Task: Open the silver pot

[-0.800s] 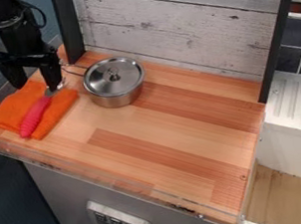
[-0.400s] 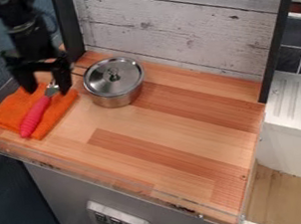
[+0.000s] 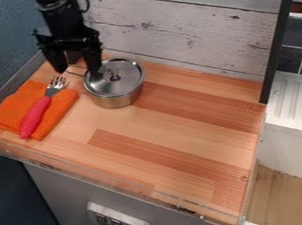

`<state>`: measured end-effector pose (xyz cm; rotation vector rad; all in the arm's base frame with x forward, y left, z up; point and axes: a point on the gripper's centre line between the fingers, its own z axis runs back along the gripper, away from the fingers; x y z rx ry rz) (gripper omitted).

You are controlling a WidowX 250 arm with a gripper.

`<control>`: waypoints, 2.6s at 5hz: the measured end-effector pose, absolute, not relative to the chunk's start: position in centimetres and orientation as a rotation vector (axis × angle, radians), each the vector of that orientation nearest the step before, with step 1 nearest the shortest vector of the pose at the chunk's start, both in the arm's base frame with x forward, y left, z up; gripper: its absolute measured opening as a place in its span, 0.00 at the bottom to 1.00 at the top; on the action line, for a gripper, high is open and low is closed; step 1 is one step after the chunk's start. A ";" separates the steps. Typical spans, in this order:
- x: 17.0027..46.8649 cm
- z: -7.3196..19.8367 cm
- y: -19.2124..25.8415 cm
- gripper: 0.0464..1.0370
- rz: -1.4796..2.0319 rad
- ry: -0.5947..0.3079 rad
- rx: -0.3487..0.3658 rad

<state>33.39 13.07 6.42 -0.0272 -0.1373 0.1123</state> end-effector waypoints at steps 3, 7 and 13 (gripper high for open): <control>36.3 3.1 10.7 0.95 0.060 -0.124 0.002; 37.3 3.2 9.9 0.24 0.021 -0.146 0.036; 37.9 5.4 4.5 0.24 -0.153 -0.139 -0.009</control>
